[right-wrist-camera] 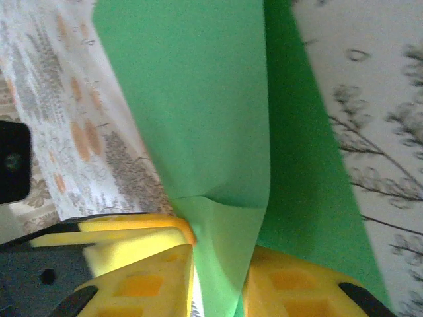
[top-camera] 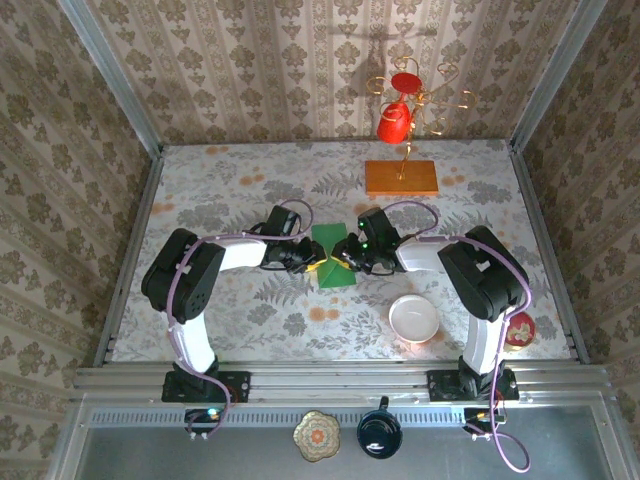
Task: Fold a paper plane with a square sheet of paper (pick it up from the middle)
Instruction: Turn over the paper at the center of the table.
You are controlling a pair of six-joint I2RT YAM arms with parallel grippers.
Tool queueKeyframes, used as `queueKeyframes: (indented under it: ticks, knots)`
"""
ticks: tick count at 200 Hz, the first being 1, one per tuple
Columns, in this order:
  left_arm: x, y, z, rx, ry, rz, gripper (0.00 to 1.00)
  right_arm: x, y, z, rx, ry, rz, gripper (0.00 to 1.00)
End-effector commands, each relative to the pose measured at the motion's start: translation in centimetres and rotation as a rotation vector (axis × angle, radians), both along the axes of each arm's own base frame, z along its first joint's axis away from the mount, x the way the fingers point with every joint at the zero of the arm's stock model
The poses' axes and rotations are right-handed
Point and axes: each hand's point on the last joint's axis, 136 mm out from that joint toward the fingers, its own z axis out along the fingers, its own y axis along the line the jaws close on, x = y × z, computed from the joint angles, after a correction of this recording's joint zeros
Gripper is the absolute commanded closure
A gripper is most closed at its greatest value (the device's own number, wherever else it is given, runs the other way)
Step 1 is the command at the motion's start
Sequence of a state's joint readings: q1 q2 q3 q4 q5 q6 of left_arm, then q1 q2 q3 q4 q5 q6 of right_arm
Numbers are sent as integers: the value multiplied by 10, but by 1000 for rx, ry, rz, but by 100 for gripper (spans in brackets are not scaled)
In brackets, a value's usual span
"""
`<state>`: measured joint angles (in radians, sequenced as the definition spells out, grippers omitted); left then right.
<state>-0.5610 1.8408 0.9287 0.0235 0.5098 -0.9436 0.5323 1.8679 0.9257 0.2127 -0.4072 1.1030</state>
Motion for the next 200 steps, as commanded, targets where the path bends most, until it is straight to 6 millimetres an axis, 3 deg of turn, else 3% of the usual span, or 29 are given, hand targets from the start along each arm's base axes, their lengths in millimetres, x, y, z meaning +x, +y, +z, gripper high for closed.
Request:
queueKeyframes:
  ticks: [1,44,73,95,130,167,200]
  knots:
    - [-16,17,-22,75,73,24,72,-3,6,-1,14,-25,24,75]
    - [-12,15,-10,62,41,14,71,-4,4,-10,-11,-30,28,81]
    - [-5,16,10,36,-11,21,69,-2,2,-4,-33,-72,38,89]
    - [1,29,27,31,-54,56,60,4,6,22,3,-175,57,92]
    - [1,60,53,28,-127,133,39,7,18,73,71,-300,118,95]
    - [-7,76,101,-49,-254,168,12,4,26,116,171,-359,140,96]
    - [-16,75,141,-149,-377,129,8,3,37,152,307,-407,153,96]
